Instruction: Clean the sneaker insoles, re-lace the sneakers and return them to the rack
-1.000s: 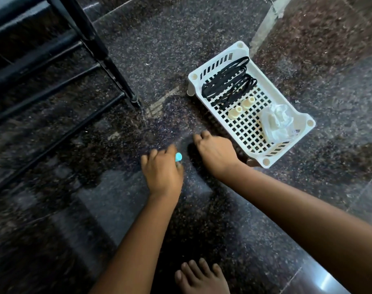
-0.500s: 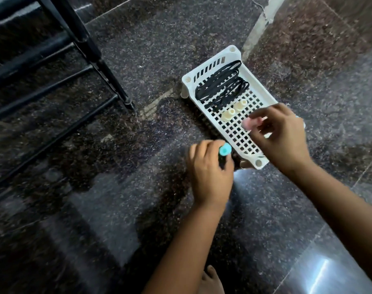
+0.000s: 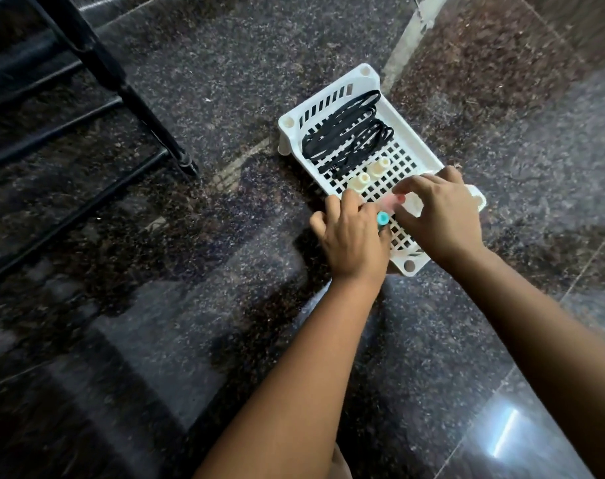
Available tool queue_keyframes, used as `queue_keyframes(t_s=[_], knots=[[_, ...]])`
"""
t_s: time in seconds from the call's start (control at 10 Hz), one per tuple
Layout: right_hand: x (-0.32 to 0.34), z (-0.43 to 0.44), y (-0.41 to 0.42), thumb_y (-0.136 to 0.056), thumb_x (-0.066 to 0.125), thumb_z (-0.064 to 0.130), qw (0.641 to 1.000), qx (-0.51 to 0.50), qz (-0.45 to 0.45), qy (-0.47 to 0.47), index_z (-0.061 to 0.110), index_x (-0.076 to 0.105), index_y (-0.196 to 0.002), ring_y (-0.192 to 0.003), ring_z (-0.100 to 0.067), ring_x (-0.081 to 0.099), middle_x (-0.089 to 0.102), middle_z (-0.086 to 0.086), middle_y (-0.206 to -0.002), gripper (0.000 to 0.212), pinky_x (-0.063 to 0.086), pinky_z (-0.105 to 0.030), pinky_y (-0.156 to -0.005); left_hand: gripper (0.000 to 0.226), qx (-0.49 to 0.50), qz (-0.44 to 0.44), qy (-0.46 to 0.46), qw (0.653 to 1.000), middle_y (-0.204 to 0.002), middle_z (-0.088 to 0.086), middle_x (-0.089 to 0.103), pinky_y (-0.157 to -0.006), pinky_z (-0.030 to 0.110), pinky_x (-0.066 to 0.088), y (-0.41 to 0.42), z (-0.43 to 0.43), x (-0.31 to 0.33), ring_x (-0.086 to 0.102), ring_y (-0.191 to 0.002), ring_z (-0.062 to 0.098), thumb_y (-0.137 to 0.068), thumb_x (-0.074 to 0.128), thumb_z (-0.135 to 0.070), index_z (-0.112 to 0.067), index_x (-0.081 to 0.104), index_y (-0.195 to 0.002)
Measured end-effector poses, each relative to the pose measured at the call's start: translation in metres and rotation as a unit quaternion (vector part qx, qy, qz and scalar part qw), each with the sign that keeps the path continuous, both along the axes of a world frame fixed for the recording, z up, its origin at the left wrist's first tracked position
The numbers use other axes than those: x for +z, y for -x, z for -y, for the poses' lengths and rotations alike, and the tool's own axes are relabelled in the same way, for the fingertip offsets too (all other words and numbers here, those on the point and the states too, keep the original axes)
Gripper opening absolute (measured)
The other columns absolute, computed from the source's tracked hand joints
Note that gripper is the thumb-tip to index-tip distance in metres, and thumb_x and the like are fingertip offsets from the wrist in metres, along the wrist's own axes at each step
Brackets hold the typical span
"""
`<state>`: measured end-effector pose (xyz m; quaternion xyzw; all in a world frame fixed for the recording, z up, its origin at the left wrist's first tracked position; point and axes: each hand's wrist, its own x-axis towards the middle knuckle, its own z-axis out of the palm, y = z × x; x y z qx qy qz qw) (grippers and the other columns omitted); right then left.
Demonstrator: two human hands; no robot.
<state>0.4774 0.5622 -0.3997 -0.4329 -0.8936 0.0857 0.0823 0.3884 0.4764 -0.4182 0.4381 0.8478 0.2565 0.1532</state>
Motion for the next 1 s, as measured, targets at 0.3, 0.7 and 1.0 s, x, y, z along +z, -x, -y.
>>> queue_keyframes(t_s=[0.3, 0.7, 1.0], knots=[[-0.007, -0.002, 0.001, -0.079, 0.067, 0.021, 0.999, -0.015, 0.035, -0.020, 0.016, 0.066, -0.082, -0.077, -0.018, 0.033, 0.070, 0.001, -0.081, 0.006, 0.036, -0.035, -0.069, 0.024, -0.036, -0.035, 0.020, 0.999, -0.114, -0.005, 0.052, -0.091, 0.035, 0.024, 0.008, -0.012, 0.000, 0.038, -0.113, 0.017, -0.079, 0.070, -0.038, -0.025, 0.066, -0.098], [-0.005, -0.008, 0.000, -0.083, 0.062, 0.026, 0.994, -0.013, 0.097, -0.044, 0.016, 0.066, -0.088, -0.087, -0.028, 0.043, 0.068, -0.001, -0.089, 0.012, 0.033, -0.037, -0.073, 0.029, -0.038, -0.031, 0.042, 0.998, -0.127, -0.006, 0.047, -0.095, 0.037, 0.023, 0.008, -0.007, -0.004, 0.036, -0.116, 0.016, -0.081, 0.067, -0.043, -0.027, 0.064, -0.105], [-0.004, 0.003, 0.003, -0.084, 0.058, 0.025, 0.994, -0.076, 0.050, -0.060, 0.013, 0.066, -0.107, -0.097, -0.033, 0.044, 0.064, -0.008, -0.109, 0.027, 0.037, -0.041, -0.079, 0.034, -0.075, -0.051, -0.007, 0.996, -0.119, -0.002, 0.055, -0.094, 0.037, 0.031, 0.016, 0.012, 0.001, 0.045, -0.108, 0.016, -0.083, 0.063, -0.042, -0.024, 0.061, -0.112]])
